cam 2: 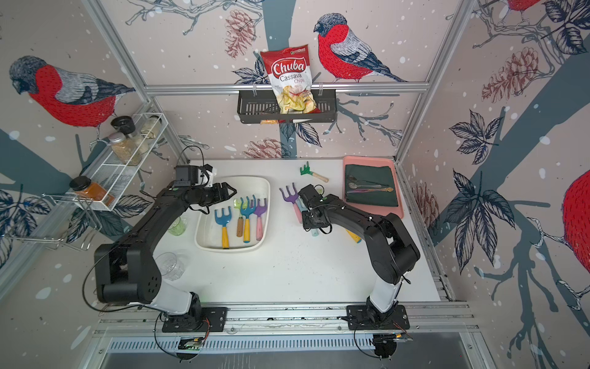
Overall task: Put the rake into the storage box
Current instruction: Pick up the rake at the center of the board.
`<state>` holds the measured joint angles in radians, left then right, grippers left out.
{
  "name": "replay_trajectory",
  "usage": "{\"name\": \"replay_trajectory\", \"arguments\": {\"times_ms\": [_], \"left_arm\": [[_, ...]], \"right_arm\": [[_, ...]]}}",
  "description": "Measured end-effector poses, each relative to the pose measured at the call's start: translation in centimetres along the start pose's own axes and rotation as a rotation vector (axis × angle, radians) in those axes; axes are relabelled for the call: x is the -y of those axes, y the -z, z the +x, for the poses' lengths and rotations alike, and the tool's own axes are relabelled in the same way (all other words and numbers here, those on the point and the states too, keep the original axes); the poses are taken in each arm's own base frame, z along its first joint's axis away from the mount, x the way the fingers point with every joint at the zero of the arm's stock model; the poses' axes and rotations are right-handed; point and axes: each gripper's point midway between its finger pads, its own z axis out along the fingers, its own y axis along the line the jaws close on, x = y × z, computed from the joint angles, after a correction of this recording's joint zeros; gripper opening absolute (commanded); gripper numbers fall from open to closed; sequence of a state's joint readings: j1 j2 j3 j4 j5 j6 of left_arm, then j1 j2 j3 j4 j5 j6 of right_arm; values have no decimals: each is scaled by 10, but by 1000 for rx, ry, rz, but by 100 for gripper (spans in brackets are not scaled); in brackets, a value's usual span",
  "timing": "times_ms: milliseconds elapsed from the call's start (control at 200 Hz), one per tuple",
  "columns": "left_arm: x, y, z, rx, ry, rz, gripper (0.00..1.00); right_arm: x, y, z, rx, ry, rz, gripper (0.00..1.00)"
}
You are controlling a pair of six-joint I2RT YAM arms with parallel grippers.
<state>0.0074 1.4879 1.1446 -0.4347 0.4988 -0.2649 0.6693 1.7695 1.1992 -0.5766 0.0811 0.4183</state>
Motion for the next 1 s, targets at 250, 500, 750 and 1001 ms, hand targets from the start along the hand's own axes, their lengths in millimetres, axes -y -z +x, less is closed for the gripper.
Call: {"name": "replay_trajectory", "arguments": {"times_ms": [250,500,750,1001], "left_arm": [[11,10,22,-3,38,31,78],[15,12,32,0,55,44,78],[20,15,34,11,67,57,78],[28,12,42,2,84,78,78]], "right_arm": [[4,-24,-2,-38,21,20,41],[6,-39,5,-71,37,26,29],[5,-38,3,-60,39,18,20],[-2,-15,-5,-14,43,-7,20]]}}
